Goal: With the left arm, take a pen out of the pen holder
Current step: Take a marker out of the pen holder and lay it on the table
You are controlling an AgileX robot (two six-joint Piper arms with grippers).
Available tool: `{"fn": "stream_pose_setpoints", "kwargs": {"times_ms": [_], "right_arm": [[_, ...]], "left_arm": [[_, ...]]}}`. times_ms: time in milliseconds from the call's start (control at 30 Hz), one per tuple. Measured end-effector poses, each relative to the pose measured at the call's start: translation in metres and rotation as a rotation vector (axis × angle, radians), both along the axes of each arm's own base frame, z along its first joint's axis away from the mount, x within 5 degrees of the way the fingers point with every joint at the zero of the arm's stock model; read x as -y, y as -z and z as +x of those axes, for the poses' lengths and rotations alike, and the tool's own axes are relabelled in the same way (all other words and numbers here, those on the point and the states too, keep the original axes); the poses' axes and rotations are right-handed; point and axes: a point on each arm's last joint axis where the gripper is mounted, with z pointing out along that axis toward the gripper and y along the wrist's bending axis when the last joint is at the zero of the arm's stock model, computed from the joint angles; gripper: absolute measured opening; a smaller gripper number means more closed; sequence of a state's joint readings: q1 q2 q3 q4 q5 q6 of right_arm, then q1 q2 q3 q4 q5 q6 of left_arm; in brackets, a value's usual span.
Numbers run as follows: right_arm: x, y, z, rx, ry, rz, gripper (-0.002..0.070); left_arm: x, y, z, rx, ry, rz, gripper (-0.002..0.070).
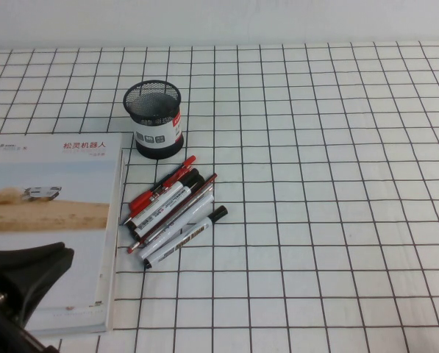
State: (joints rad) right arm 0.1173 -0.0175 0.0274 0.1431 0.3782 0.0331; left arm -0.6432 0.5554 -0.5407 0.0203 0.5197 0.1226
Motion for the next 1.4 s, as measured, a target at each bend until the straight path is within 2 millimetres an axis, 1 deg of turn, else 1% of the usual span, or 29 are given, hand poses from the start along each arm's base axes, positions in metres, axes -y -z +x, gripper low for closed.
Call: {"fn": "stream_pose_setpoints", "kwargs": {"times_ms": [133, 267, 333, 400, 567, 700, 800, 933, 1167, 1400], "right_arm": [[0.000, 0.000, 0.000, 0.000, 0.000, 0.000, -0.0015], [0.000, 0.000, 0.000, 0.000, 0.000, 0.000, -0.0015], [0.000, 0.000, 0.000, 0.000, 0.000, 0.000, -0.0015], [0.000, 0.000, 0.000, 0.000, 0.000, 0.000, -0.0015], [0.000, 0.000, 0.000, 0.000, 0.000, 0.000, -0.0015], [0.000, 0.000, 0.000, 0.000, 0.000, 0.000, -0.0015], [0.000, 0.000, 0.000, 0.000, 0.000, 0.000, -0.0015], [0.000, 0.000, 0.000, 0.000, 0.000, 0.000, -0.0015], [0.000, 0.000, 0.000, 0.000, 0.000, 0.000, -0.0015], [0.000, 0.000, 0.000, 0.000, 0.000, 0.000, -0.0015]], "left_arm": [[0.001, 0.002, 0.001, 0.016, 0.001, -0.009, 0.0000], [0.000, 0.014, 0.004, 0.081, -0.022, -0.058, 0.0000], [-0.006, 0.024, 0.004, 0.100, -0.070, -0.103, 0.0000], [-0.015, 0.037, 0.002, 0.123, -0.148, -0.159, 0.0000], [-0.041, 0.068, -0.014, 0.216, -0.351, -0.258, 0.0000], [-0.054, 0.082, -0.028, 0.333, -0.478, -0.294, 0.0000], [-0.060, 0.090, -0.034, 0.401, -0.544, -0.301, 0.0000], [-0.062, 0.104, -0.033, 0.397, -0.577, -0.282, 0.0000], [-0.062, 0.109, -0.033, 0.363, -0.576, -0.241, 0.0000], [-0.061, 0.125, -0.035, 0.197, -0.584, -0.178, 0.0000]]}}
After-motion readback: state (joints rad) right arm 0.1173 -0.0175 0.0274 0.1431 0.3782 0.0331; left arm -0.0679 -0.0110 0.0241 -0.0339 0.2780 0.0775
